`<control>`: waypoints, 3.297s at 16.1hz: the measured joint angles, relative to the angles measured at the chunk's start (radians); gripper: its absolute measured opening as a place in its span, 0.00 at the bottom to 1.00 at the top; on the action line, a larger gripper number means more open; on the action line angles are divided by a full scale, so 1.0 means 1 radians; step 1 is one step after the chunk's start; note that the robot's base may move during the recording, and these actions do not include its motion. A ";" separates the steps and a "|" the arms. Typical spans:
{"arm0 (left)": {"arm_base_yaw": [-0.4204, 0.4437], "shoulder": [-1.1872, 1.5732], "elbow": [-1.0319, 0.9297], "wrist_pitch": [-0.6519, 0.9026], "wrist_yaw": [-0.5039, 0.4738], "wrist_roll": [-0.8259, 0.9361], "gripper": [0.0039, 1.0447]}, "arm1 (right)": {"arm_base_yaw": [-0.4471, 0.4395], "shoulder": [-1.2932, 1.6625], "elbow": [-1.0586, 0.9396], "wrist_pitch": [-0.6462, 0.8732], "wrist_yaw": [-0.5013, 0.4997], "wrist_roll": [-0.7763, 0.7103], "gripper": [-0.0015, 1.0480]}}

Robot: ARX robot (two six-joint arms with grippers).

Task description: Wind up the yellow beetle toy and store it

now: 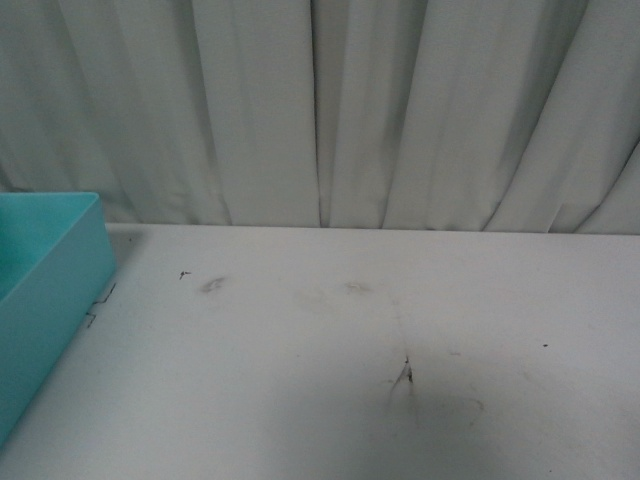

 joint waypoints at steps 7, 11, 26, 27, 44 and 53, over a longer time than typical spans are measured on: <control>0.035 -0.243 -0.107 0.019 0.087 -0.017 0.94 | 0.000 0.000 0.000 0.000 0.000 0.000 0.94; 0.042 -0.311 -0.136 0.035 0.105 -0.018 0.94 | 0.000 0.000 0.000 0.000 0.000 0.000 0.94; -0.299 -1.081 -0.948 0.700 -0.079 -0.463 0.01 | 0.000 0.000 0.000 0.000 0.000 0.000 0.94; -0.314 -1.115 -0.969 0.682 -0.101 -0.463 0.01 | 0.000 0.000 0.000 0.000 0.000 0.000 0.94; -0.476 -1.653 -1.095 0.292 -0.260 -0.465 0.01 | 0.000 0.000 0.000 0.000 0.000 0.000 0.94; -0.476 -1.905 -1.094 0.023 -0.261 -0.465 0.01 | 0.000 0.000 0.000 0.001 0.000 0.000 0.94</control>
